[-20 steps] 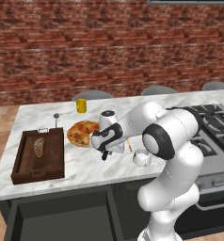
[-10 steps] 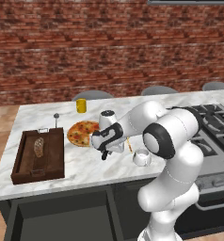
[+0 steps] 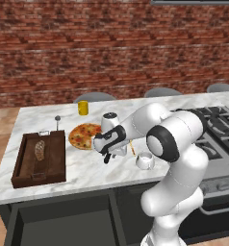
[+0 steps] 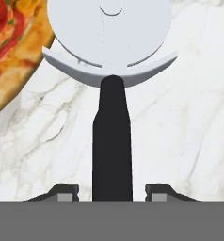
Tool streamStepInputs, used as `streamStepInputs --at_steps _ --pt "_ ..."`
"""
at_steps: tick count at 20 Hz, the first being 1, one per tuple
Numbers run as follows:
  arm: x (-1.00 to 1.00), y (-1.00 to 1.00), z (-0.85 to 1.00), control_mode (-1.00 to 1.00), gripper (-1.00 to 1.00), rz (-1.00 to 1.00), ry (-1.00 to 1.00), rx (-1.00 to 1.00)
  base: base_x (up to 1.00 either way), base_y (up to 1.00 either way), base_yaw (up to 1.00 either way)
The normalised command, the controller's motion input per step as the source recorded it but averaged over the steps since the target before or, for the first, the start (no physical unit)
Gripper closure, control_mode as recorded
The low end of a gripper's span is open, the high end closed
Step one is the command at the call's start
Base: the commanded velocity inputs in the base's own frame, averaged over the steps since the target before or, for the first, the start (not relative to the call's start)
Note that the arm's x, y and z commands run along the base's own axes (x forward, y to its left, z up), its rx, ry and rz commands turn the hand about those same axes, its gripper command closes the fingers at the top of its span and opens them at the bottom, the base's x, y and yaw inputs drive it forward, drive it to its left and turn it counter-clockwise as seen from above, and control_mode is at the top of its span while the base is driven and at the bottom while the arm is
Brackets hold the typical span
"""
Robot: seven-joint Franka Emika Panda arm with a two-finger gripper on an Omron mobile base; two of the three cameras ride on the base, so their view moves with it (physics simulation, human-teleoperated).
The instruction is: Take the pizza cutter from the drawer on the left and place it on the dining counter for cutting.
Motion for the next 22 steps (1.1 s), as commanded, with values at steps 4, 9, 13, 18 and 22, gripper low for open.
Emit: streamStepInputs --at_steps 4,9,13,18,22 --pt "0.00 0.00 0.00 -1.00 -1.00 0.00 0.00 0.00 0.00 0.00 0.00" --pt "0.00 0.00 0.00 -1.00 -1.00 0.00 0.00 0.00 0.00 0.00 0.00" --pt "-0.03 -0.11 0.19 -1.00 -1.00 0.00 0.00 0.02 0.00 0.00 0.00" --pt "-0.16 -0.08 0.71 -1.00 -1.00 0.00 0.00 0.03 0.00 0.00 0.00" --pt "-0.47 -0.19 0.87 -1.00 -1.00 0.00 0.00 0.00 0.00 0.00 0.00"
